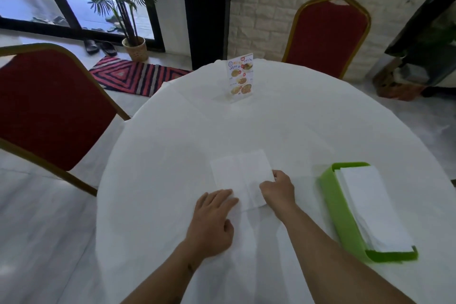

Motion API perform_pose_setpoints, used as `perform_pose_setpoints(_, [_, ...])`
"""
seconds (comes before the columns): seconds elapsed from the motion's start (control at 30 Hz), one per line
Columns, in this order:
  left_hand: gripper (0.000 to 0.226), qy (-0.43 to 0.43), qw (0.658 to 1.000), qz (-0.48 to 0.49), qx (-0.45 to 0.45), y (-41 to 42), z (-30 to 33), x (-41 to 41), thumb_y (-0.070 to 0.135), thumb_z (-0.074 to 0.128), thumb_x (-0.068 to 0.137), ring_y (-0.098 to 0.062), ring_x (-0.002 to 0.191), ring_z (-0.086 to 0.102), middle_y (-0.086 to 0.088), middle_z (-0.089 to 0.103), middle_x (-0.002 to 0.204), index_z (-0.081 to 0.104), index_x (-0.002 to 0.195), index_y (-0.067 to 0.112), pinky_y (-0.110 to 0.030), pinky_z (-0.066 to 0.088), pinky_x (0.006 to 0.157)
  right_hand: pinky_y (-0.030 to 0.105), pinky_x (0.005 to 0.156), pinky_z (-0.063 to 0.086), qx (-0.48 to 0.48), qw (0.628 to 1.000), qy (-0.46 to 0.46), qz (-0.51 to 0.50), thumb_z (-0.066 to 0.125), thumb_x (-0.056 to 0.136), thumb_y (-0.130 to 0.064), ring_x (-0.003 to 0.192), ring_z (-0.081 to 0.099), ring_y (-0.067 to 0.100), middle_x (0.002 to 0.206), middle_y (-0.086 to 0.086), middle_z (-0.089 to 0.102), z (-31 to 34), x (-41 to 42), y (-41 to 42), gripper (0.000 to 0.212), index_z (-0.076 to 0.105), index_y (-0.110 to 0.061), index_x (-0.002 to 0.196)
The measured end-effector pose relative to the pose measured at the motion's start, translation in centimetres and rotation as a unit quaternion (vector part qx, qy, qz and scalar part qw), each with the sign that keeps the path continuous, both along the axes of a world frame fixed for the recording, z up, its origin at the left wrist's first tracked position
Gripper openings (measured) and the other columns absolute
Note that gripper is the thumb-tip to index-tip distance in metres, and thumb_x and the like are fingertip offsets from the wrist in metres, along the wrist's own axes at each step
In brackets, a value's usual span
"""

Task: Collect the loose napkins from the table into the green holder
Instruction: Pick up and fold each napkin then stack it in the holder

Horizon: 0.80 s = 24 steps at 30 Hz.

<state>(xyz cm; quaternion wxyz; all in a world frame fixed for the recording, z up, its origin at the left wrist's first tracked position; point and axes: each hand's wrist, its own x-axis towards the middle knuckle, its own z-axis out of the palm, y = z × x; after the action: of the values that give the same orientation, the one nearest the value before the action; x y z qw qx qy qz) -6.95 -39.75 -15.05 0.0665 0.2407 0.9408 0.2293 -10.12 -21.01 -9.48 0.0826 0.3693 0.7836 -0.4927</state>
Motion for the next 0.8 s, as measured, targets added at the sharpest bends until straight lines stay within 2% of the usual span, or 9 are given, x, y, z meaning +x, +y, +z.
perform_pose_setpoints(0.1, [0.054, -0.024, 0.998, 0.024, 0.051, -0.3, 0.3, 0.1, 0.021, 0.048, 0.081, -0.009, 0.138, 0.034, 0.009, 0.04, 0.15, 0.051, 0.134, 0.03, -0.032, 0.023, 0.118, 0.026, 0.07, 0.048, 0.025, 0.998, 0.055, 0.02, 0.052, 0.074, -0.004, 0.087, 0.062, 0.018, 0.101, -0.002, 0.068, 0.7, 0.5, -1.2, 0.04, 0.064, -0.017, 0.11])
perform_pose_setpoints(0.2, [0.048, -0.024, 0.984, 0.111, 0.134, -1.2, 0.5, -0.2, 0.01, 0.052, 0.078, -0.007, 0.128, 0.044, 0.008, 0.047, 0.142, 0.059, 0.122, 0.027, -0.021, 0.037, 0.106, 0.024, 0.07, 0.048, 0.022, 0.99, 0.101, 0.099, 0.055, 0.073, -0.006, 0.088, 0.066, 0.017, 0.096, -0.004, 0.07, 1.3, 0.6, -2.4, 0.038, 0.069, -0.019, 0.106])
perform_pose_setpoints(0.3, [0.045, -0.039, 0.956, 0.215, 0.194, -2.2, 0.8, -0.4, -0.001, 0.054, 0.078, -0.003, 0.115, 0.049, 0.007, 0.047, 0.133, 0.06, 0.117, 0.022, -0.013, 0.038, 0.093, 0.023, 0.078, 0.047, -0.097, 0.969, 0.035, 0.224, 0.072, 0.081, -0.023, 0.093, 0.064, 0.013, 0.102, -0.002, 0.066, 2.1, 0.7, -3.2, 0.041, 0.066, -0.018, 0.121])
perform_pose_setpoints(0.37, [0.044, -0.05, 0.943, 0.253, 0.212, -2.8, 0.9, -0.4, -0.003, 0.053, 0.08, -0.011, 0.116, 0.052, 0.007, 0.046, 0.129, 0.057, 0.117, 0.021, -0.02, 0.043, 0.093, 0.026, 0.087, 0.047, -0.123, 0.966, -0.002, 0.227, 0.073, 0.083, -0.03, 0.107, 0.062, 0.015, 0.117, 0.001, 0.064, 2.2, 0.7, -3.5, 0.048, 0.062, -0.017, 0.128])
perform_pose_setpoints(0.4, [0.045, -0.055, 0.941, 0.258, 0.213, -3.0, 0.9, -0.3, -0.002, 0.052, 0.08, -0.014, 0.116, 0.053, 0.008, 0.046, 0.129, 0.055, 0.118, 0.021, -0.023, 0.045, 0.094, 0.027, 0.09, 0.046, -0.094, 0.975, -0.003, 0.202, 0.07, 0.083, -0.03, 0.112, 0.06, 0.017, 0.124, 0.002, 0.061, 1.8, 0.7, -3.5, 0.049, 0.061, -0.018, 0.129])
perform_pose_setpoints(0.5, [0.052, -0.07, 0.957, 0.228, 0.165, -3.3, 0.9, -0.2, 0.003, 0.051, 0.081, -0.014, 0.128, 0.045, 0.007, 0.042, 0.142, 0.05, 0.13, 0.02, -0.028, 0.04, 0.105, 0.033, 0.094, 0.047, 0.03, 0.989, -0.035, 0.142, 0.057, 0.081, -0.021, 0.118, 0.055, 0.024, 0.135, 0.007, 0.051, 0.8, 1.1, -4.0, 0.053, 0.053, -0.016, 0.133])
perform_pose_setpoints(0.57, [0.06, -0.065, 0.979, 0.165, 0.103, -3.1, 0.9, -0.1, 0.011, 0.048, 0.083, -0.014, 0.14, 0.032, 0.006, 0.033, 0.153, 0.042, 0.141, 0.023, -0.032, 0.028, 0.116, 0.035, 0.092, 0.049, 0.047, 0.989, -0.056, 0.125, 0.052, 0.08, -0.017, 0.115, 0.055, 0.026, 0.134, 0.009, 0.051, 0.6, 1.5, -4.5, 0.053, 0.05, -0.012, 0.133])
perform_pose_setpoints(0.7, [0.066, -0.041, 0.999, 0.011, -0.022, -2.5, 0.4, 0.6, 0.017, 0.035, 0.085, -0.013, 0.149, 0.007, 0.008, 0.016, 0.161, 0.027, 0.15, 0.028, -0.037, 0.001, 0.121, 0.033, 0.097, 0.047, -0.052, 0.996, -0.061, 0.045, 0.053, 0.085, -0.015, 0.122, 0.054, 0.026, 0.139, 0.007, 0.052, 0.6, 1.5, -5.1, 0.06, 0.041, -0.013, 0.144])
perform_pose_setpoints(0.8, [0.064, -0.026, 0.999, -0.004, -0.043, -2.6, -0.1, 1.3, 0.014, 0.035, 0.088, -0.012, 0.149, 0.002, 0.009, 0.014, 0.161, 0.027, 0.15, 0.027, -0.037, -0.007, 0.119, 0.038, 0.097, 0.052, -0.1, 0.993, -0.065, 0.011, 0.052, 0.082, -0.012, 0.11, 0.062, 0.025, 0.125, 0.007, 0.062, 0.0, 1.3, -5.3, 0.054, 0.051, -0.014, 0.136])
